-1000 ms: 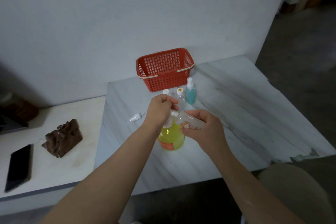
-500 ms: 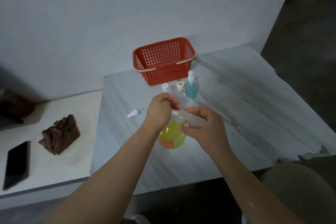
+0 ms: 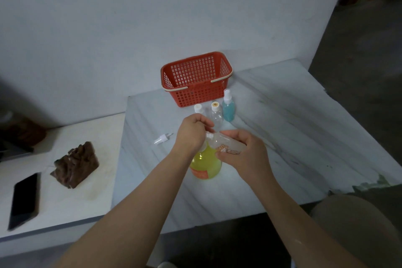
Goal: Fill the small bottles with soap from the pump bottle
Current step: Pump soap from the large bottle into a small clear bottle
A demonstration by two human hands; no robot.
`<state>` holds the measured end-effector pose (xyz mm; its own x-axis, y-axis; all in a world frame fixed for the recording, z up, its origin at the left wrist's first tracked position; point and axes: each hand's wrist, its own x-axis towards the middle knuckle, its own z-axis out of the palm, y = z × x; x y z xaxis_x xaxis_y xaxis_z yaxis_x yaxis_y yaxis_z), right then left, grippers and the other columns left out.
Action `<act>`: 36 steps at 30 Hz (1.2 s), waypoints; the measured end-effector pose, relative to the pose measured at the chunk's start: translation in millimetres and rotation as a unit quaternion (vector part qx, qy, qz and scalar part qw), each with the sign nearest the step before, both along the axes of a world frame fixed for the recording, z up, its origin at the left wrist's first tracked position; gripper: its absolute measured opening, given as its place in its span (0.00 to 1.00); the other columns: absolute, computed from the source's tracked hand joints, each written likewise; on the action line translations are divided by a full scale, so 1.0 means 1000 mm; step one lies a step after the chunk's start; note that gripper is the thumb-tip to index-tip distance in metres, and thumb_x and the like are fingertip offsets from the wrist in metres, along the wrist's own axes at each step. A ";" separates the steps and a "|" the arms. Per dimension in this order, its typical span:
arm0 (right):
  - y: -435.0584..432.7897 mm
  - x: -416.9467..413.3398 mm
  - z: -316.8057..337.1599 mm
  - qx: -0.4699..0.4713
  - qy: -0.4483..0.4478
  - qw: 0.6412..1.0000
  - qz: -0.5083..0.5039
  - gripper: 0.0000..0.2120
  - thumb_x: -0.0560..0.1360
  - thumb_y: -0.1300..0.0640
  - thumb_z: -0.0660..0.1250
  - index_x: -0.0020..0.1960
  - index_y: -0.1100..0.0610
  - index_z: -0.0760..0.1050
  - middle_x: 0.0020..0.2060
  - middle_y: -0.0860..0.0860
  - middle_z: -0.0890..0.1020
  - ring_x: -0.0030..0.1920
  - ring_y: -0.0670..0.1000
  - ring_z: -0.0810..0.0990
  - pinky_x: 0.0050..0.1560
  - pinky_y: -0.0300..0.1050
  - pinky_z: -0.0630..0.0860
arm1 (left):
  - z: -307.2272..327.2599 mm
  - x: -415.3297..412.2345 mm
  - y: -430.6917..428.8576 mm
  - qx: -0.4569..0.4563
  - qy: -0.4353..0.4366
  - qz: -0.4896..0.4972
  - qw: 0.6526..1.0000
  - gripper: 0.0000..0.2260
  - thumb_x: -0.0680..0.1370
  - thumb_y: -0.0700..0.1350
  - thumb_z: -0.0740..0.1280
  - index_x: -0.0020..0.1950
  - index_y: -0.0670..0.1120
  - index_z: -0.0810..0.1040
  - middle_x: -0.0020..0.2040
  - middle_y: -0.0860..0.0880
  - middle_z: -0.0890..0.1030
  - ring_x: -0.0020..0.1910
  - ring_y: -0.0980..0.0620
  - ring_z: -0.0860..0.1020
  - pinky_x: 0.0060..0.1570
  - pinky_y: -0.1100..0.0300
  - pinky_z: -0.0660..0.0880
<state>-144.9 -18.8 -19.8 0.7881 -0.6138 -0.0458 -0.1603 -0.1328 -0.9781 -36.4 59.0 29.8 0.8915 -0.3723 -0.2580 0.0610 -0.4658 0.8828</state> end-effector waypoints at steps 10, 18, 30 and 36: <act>0.003 -0.004 0.005 -0.008 -0.001 1.000 0.003 0.21 0.62 0.60 0.78 0.53 0.48 0.79 0.45 0.45 0.83 0.47 0.47 0.81 0.44 0.39 0.77 | 0.004 0.004 0.006 -0.028 -0.017 -0.012 0.999 0.15 0.74 0.30 0.55 0.39 0.44 0.76 0.35 0.46 0.80 0.38 0.50 0.76 0.44 0.59 0.72; 0.003 -0.003 0.002 -0.005 0.002 1.000 0.004 0.21 0.62 0.59 0.79 0.52 0.48 0.79 0.45 0.44 0.82 0.46 0.45 0.81 0.44 0.40 0.79 | -0.001 0.003 0.004 -0.012 0.007 -0.016 1.000 0.16 0.74 0.31 0.52 0.40 0.43 0.78 0.37 0.44 0.80 0.41 0.47 0.78 0.53 0.51 0.75; -0.002 0.004 -0.005 -0.008 0.003 1.000 0.007 0.20 0.62 0.60 0.78 0.51 0.48 0.79 0.44 0.43 0.82 0.46 0.44 0.80 0.43 0.36 0.75 | -0.005 0.002 0.000 0.001 -0.001 -0.008 1.000 0.17 0.72 0.29 0.51 0.39 0.42 0.77 0.38 0.43 0.79 0.37 0.51 0.76 0.45 0.57 0.75; -0.001 0.000 -0.004 -0.006 0.002 1.000 0.004 0.20 0.62 0.60 0.78 0.53 0.48 0.79 0.45 0.43 0.83 0.46 0.44 0.80 0.44 0.38 0.76 | -0.003 0.001 0.000 0.015 -0.001 -0.002 1.000 0.17 0.73 0.30 0.51 0.38 0.43 0.77 0.37 0.45 0.79 0.38 0.50 0.76 0.48 0.54 0.76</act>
